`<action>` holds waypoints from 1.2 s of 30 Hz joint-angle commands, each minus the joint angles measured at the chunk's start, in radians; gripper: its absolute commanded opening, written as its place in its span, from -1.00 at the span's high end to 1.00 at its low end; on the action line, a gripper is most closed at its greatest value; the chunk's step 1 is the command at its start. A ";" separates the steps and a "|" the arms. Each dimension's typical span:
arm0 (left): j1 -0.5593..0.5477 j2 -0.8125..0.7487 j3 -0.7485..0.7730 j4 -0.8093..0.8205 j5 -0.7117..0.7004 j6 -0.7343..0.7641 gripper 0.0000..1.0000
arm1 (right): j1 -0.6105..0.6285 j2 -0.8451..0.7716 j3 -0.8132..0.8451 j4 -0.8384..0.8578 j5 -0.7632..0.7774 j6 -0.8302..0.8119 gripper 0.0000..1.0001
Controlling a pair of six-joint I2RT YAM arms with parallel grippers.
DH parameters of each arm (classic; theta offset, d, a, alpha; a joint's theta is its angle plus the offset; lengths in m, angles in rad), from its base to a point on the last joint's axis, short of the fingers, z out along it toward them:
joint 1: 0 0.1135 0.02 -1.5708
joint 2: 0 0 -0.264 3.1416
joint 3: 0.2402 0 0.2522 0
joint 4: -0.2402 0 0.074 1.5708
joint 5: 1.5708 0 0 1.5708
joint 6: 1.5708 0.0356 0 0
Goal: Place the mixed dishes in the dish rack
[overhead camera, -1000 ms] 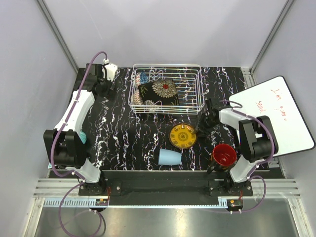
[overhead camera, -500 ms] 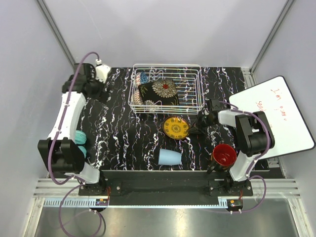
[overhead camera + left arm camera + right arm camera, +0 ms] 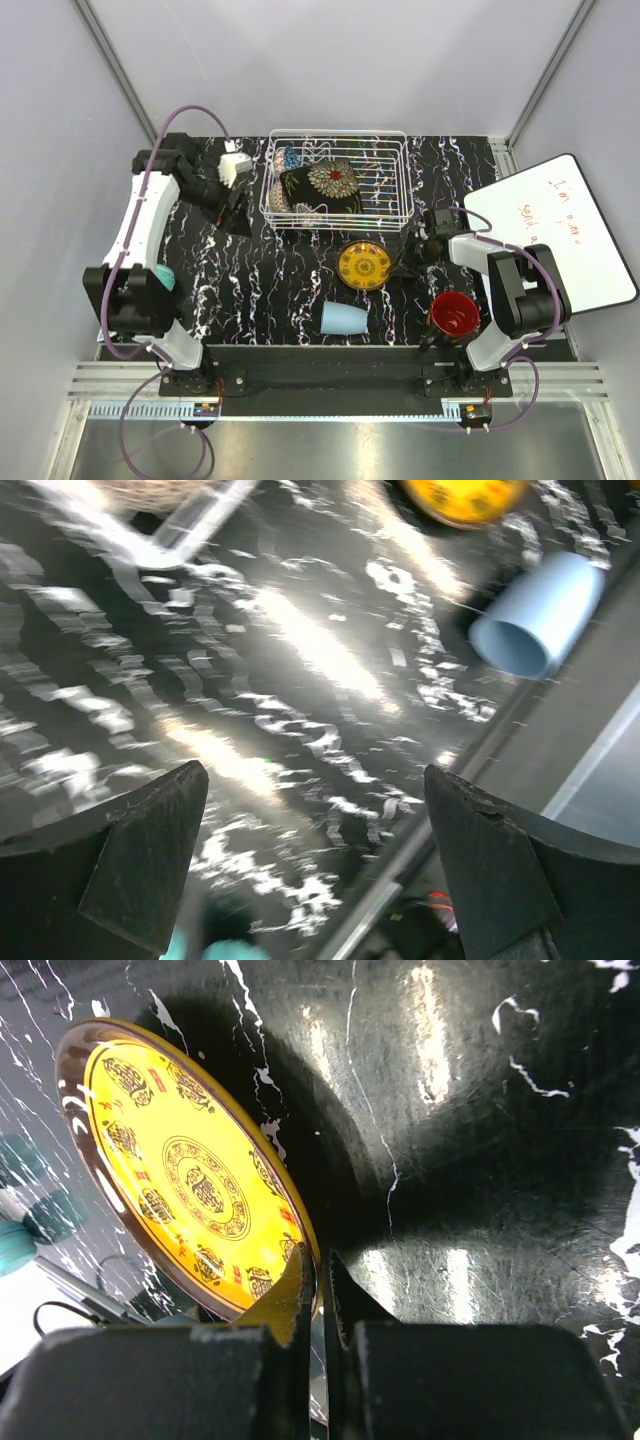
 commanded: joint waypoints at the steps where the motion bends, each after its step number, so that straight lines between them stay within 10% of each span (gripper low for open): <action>1: -0.053 0.066 -0.015 -0.116 0.176 -0.015 -0.84 | 0.023 -0.022 0.033 -0.046 0.049 -0.036 1.00; 16: -0.271 0.230 -0.098 0.101 0.259 -0.159 -0.82 | 0.069 -0.121 0.068 -0.026 -0.071 -0.033 1.00; 36: -0.287 0.258 0.003 0.147 0.346 -0.252 -0.82 | 0.132 -0.198 0.220 -0.089 -0.142 -0.038 1.00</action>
